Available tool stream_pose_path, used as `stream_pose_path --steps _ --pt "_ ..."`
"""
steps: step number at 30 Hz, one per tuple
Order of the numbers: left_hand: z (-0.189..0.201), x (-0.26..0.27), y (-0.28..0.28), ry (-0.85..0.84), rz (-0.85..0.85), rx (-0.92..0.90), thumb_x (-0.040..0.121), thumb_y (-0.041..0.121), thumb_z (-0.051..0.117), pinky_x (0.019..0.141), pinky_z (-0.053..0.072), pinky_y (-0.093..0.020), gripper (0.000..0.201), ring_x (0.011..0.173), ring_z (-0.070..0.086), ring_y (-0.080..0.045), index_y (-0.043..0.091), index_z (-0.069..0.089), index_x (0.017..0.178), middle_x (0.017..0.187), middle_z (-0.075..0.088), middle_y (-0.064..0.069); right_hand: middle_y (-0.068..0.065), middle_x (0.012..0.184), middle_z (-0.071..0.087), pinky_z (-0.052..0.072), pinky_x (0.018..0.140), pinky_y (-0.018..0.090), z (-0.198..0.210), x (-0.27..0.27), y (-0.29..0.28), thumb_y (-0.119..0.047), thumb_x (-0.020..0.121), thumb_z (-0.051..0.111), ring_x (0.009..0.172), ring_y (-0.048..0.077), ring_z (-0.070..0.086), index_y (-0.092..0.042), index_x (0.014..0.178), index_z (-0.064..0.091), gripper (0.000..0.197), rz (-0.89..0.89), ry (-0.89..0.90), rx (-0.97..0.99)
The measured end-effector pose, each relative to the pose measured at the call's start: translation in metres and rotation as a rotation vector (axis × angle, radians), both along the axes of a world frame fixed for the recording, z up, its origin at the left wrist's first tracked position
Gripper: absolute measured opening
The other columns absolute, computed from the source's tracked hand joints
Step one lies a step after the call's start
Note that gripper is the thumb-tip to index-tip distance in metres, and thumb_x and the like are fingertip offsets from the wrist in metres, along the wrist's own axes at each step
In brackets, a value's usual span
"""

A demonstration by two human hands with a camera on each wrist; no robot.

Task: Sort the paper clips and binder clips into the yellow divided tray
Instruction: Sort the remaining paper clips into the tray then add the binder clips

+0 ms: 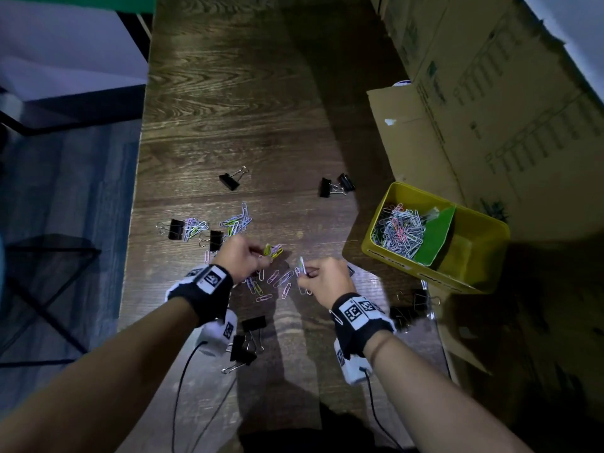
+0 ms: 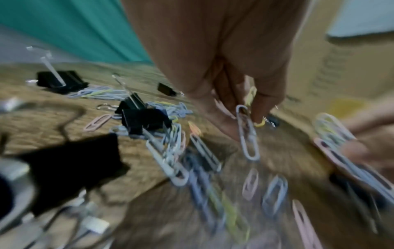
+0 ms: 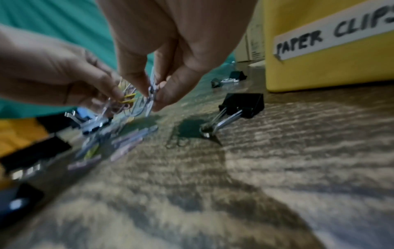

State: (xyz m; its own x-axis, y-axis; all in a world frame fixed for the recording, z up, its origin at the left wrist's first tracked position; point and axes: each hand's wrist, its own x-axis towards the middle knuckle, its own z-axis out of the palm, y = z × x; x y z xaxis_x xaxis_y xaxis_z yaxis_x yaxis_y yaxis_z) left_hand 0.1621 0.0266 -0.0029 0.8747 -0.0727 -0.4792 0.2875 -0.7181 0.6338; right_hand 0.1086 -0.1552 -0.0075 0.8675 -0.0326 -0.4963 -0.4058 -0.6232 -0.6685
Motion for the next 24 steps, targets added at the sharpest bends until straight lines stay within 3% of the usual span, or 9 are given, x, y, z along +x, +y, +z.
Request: stream_pose_path --steps 2,6,10,12,14,16,19,22,24 --pt "0.009 0.008 0.001 0.073 0.132 -0.168 0.069 0.003 0.077 0.065 0.05 -0.032 0.011 0.059 0.058 -0.017 0.006 0.067 0.073 0.055 0.063 0.003 0.005 0.079 0.073 0.054 0.08 0.028 0.005 -0.001 -0.008 -0.019 0.074 0.074 0.083 0.02 0.066 -0.015 0.097 0.075 0.024 -0.113 -0.068 0.063" --pt "0.046 0.029 -0.015 0.075 0.067 -0.386 0.07 -0.002 0.074 0.055 0.052 -0.02 0.014 0.049 0.057 -0.008 0.005 0.066 0.06 0.049 0.06 0.003 -0.005 0.072 0.071 0.054 0.071 0.023 0.031 -0.006 -0.034 -0.009 0.072 0.076 0.067 0.009 0.064 -0.012 0.094 0.076 0.022 -0.253 -0.194 0.184" --pt "0.076 0.053 -0.061 0.024 0.066 -0.556 0.07 -0.005 0.072 0.074 0.05 -0.038 0.01 0.074 0.058 -0.028 -0.008 0.068 0.079 0.075 0.065 -0.021 -0.011 0.077 0.07 0.054 0.069 0.017 0.057 -0.01 -0.068 -0.003 0.073 0.077 0.065 -0.002 0.064 -0.01 0.099 0.072 0.028 -0.378 -0.313 0.281" --pt "0.089 0.062 -0.095 -0.001 0.003 -0.609 0.071 -0.003 0.071 0.07 0.049 -0.035 0.013 0.071 0.057 -0.025 -0.011 0.065 0.08 0.073 0.063 -0.018 -0.012 0.077 0.069 0.051 0.067 0.011 0.066 -0.011 -0.088 -0.006 0.073 0.078 0.064 -0.007 0.063 -0.008 0.101 0.071 0.029 -0.471 -0.348 0.286" --pt "0.1 0.064 -0.132 -0.005 -0.044 -0.643 0.072 -0.004 0.071 0.062 0.051 -0.028 0.004 0.063 0.056 -0.019 -0.004 0.068 0.075 0.062 0.064 -0.009 -0.017 0.075 0.069 0.051 0.069 0.015 0.077 -0.01 -0.106 -0.01 0.073 0.079 0.067 -0.004 0.064 -0.012 0.097 0.073 0.026 -0.537 -0.403 0.268" --pt "0.1 0.062 -0.168 -0.022 -0.11 -0.604 0.071 -0.002 0.072 0.061 0.049 -0.032 0.004 0.063 0.054 -0.019 -0.003 0.067 0.072 0.064 0.063 -0.015 -0.024 0.067 0.067 0.049 0.066 0.012 0.089 -0.007 -0.124 -0.008 0.074 0.077 0.064 -0.008 0.061 -0.021 0.096 0.071 0.027 -0.561 -0.453 0.253" --pt "0.08 0.057 -0.211 -0.118 -0.316 -0.301 0.069 0.016 0.075 0.069 0.051 -0.033 0.016 0.068 0.058 -0.019 0.004 0.07 0.079 0.078 0.069 -0.018 -0.02 0.072 0.066 0.05 0.063 0.011 0.1 0.002 -0.147 -0.003 0.077 0.072 0.06 -0.012 0.059 -0.025 0.091 0.07 0.026 -0.552 -0.491 0.198" --pt "0.058 0.051 -0.225 -0.094 -0.558 0.055 0.08 0.022 0.065 0.08 0.044 -0.026 0.021 0.093 0.059 -0.026 0.014 0.069 0.099 0.101 0.066 -0.015 -0.01 0.078 0.069 0.05 0.071 0.021 0.099 0.015 -0.161 -0.016 0.077 0.072 0.072 0.001 0.063 -0.019 0.094 0.075 0.017 -0.48 -0.459 -0.067" --pt "0.051 0.047 -0.224 -0.047 -0.625 0.098 0.087 0.021 0.054 0.083 0.043 -0.029 0.019 0.097 0.059 -0.032 0.014 0.066 0.1 0.104 0.062 -0.019 -0.003 0.084 0.072 0.051 0.074 0.022 0.095 0.024 -0.167 -0.017 0.078 0.07 0.076 0.007 0.064 -0.014 0.099 0.074 0.022 -0.409 -0.43 -0.153"
